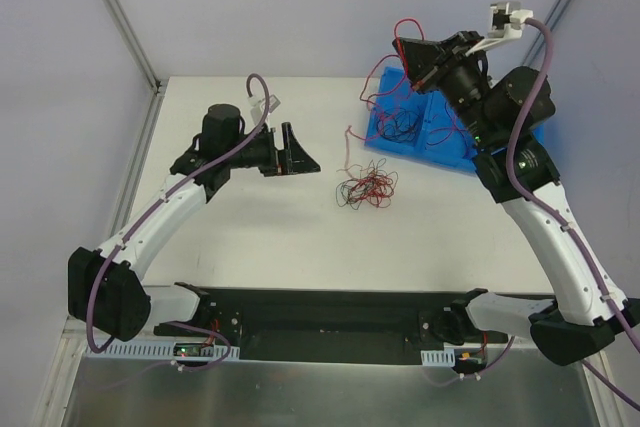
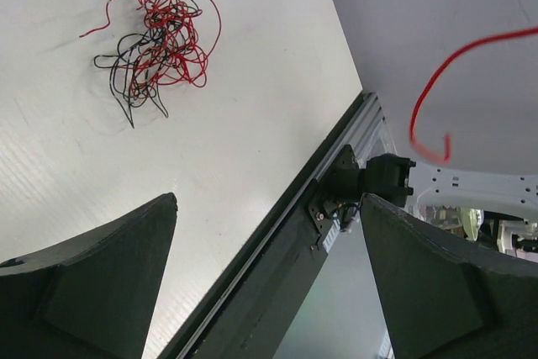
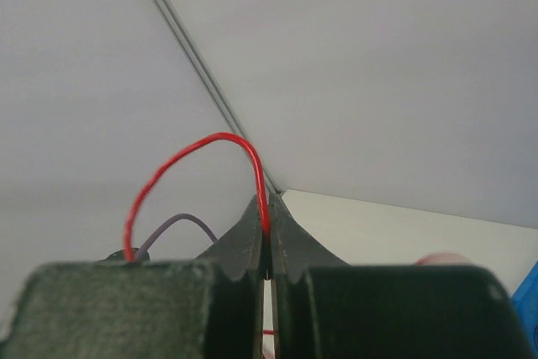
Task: Untangle the cables
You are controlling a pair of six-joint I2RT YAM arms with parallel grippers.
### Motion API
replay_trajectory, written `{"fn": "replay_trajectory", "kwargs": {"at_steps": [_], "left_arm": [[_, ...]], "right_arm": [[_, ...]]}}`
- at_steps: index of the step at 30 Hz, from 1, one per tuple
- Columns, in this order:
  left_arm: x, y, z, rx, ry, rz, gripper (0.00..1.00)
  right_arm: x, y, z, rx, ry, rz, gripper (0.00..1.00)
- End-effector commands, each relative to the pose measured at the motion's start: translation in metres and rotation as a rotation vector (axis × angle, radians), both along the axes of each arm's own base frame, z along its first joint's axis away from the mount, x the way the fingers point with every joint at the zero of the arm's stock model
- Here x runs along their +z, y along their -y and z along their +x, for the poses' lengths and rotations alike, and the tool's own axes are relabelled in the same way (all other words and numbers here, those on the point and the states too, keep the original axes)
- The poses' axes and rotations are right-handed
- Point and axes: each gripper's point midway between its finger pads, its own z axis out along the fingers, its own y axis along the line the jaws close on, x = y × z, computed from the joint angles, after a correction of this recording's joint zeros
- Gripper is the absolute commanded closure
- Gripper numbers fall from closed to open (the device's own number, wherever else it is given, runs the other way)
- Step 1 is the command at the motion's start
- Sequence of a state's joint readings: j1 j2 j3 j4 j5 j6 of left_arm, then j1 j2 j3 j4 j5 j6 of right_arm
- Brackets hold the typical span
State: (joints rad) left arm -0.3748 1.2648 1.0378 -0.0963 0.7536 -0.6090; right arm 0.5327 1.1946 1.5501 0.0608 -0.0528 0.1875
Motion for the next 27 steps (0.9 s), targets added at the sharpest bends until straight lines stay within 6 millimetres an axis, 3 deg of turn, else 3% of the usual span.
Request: {"fn": "replay_trajectory", "kwargs": {"at_steps": [1,10,15,21,27], "left_arm": [[0.014,0.004,-0.002,-0.011,0.072,-0.001,0.1],[0.003,-0.001,-0.008,-0.007,0.053,0.019,0.03],[0.006,0.0,-0.011,-0.03,0.055,0.023,0.01],[0.031,0.0,-0.01,-0.066,0.12,0.031,0.01],[0.064,0.003,-0.01,-0.111,0.207,0.022,0.01]], "right_arm": [[0.017,0.01,-0.018,-0.001,0.002,0.007,1.0],[0.003,0.038,-0.018,-0.097,-0.024,-0.047,1.0],[-0.004,0.068,-0.002,-0.232,-0.036,-0.079,1.0],[-0.022,0.109,0.03,-0.38,-0.074,-0.11,1.0],[-0.051,0.155,0.081,-0.487,-0.143,-0.092,1.0]]}}
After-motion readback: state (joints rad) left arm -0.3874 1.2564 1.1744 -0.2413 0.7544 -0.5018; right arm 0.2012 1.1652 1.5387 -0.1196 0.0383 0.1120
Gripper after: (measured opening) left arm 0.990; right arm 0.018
